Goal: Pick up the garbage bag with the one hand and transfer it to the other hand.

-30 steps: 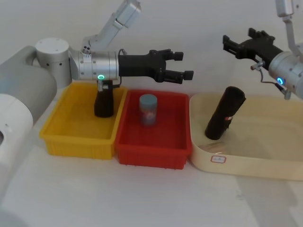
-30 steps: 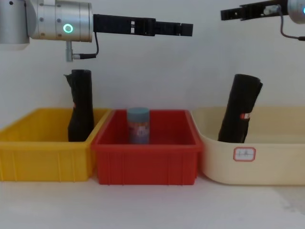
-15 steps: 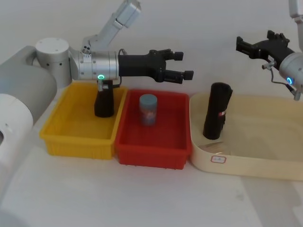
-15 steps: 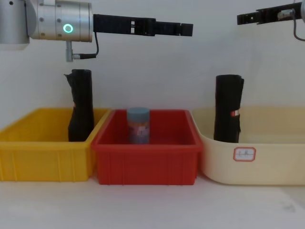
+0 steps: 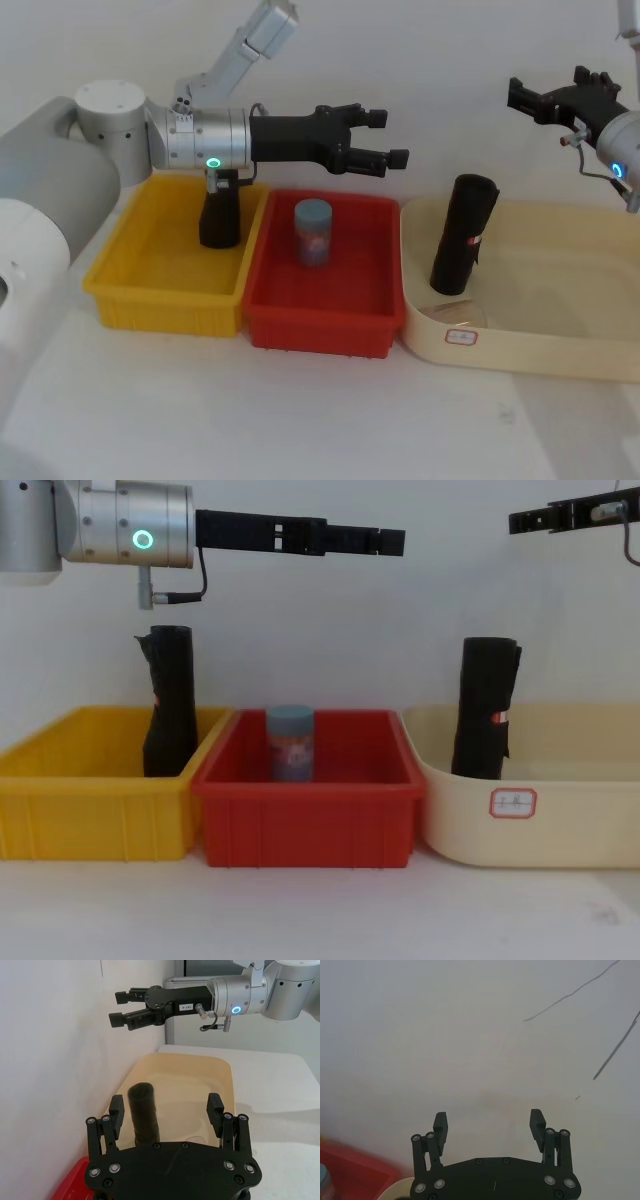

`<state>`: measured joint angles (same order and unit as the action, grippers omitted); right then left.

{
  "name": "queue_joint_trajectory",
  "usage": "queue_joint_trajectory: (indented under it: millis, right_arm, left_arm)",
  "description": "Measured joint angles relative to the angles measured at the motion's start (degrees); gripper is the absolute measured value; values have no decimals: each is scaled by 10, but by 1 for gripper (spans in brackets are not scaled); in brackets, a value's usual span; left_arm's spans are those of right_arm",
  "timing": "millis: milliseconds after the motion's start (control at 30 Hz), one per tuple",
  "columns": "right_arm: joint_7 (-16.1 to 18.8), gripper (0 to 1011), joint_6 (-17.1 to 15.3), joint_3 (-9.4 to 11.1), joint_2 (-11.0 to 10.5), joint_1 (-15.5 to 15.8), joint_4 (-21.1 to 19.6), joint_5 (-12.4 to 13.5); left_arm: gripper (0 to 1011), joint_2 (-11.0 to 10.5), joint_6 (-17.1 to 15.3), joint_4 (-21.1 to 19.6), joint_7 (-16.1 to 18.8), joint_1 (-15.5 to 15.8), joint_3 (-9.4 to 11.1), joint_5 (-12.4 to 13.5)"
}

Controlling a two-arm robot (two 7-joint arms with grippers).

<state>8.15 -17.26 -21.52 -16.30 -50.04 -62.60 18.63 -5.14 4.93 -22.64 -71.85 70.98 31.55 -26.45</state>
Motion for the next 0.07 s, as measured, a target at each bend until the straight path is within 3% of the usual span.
queue_joint_trajectory:
  millis: [67]
  right_arm:
    - [0, 1002, 0, 0, 0, 0, 0, 0]
  left_arm:
    - [1001, 0, 0, 0, 0, 0, 0, 0]
